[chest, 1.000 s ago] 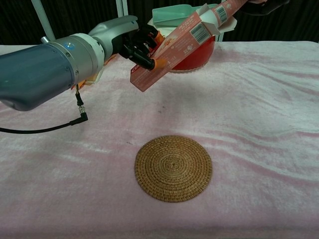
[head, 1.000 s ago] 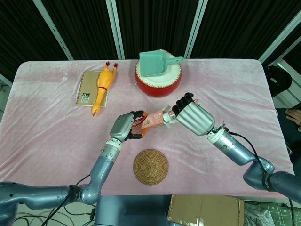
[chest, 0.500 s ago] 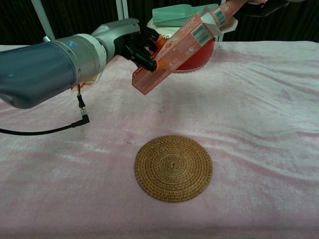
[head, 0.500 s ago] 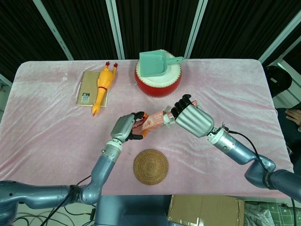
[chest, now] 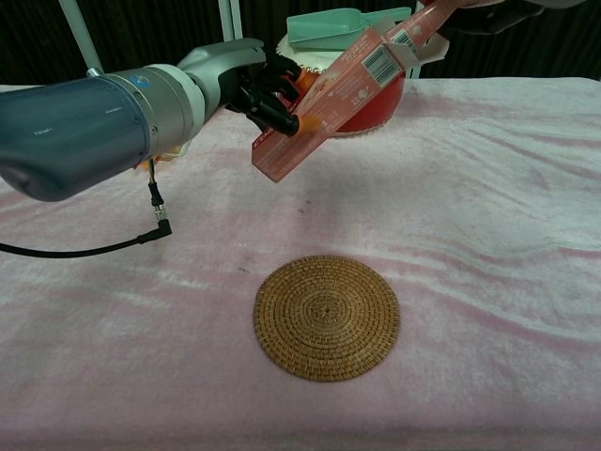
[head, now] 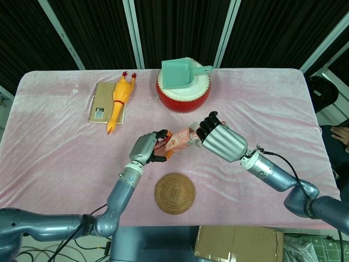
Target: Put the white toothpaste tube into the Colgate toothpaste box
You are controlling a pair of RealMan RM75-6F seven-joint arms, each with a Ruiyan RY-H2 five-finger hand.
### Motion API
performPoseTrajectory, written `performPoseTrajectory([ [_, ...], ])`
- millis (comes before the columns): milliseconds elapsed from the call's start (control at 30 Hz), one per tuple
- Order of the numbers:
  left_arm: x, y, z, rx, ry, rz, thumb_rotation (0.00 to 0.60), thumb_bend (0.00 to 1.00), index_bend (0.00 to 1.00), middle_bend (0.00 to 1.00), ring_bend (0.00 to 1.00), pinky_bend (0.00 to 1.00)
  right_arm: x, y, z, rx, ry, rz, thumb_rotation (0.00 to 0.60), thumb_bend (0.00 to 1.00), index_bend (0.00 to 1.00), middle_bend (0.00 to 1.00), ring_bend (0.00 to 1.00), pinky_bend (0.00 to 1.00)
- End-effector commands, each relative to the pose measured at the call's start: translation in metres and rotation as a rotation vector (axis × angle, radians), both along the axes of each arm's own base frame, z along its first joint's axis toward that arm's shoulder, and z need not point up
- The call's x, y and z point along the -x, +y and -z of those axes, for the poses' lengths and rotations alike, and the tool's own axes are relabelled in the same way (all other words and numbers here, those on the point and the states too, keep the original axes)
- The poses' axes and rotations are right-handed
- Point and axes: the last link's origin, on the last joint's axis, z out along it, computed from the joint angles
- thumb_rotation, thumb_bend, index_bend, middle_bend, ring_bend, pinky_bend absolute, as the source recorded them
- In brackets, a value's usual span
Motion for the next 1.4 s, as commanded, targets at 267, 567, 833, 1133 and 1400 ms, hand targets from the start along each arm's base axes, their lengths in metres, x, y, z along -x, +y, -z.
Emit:
performPoseTrajectory([
  [267,-0.007,-0.001,0.003,-0.001,0.006,0.024,0.6,0.43,0.38,0.33,0.26,0.38,-0.001,0.002,0.001,-0.011,-0.039,-0.01,0.6,0.36,0.57,0.46,0.44,0.41],
  [567,-0.013,-0.001,0.004,-0.054,-0.003,0.091,0.6,0.43,0.38,0.33,0.26,0.38,-0.003,0.0,-0.002,-0.001,-0.057,-0.005,0.6,0.35,0.54,0.43,0.41,0.39],
  [833,-0.02,0.001,0.005,-0.148,-0.085,0.142,0.6,0.43,0.38,0.33,0.26,0.38,-0.003,-0.003,-0.005,0.017,-0.069,0.012,0.6,0.33,0.44,0.35,0.33,0.34],
  [1133,-0.02,0.005,0.005,-0.231,-0.174,0.145,0.6,0.43,0.38,0.33,0.26,0.38,-0.003,-0.004,-0.009,0.051,-0.112,0.033,0.6,0.32,0.22,0.18,0.17,0.26],
  [1400,-0.012,0.009,0.006,-0.258,-0.199,0.108,0.6,0.43,0.38,0.33,0.25,0.38,-0.003,-0.008,-0.013,0.094,-0.141,0.07,0.6,0.29,0.09,0.12,0.11,0.24],
])
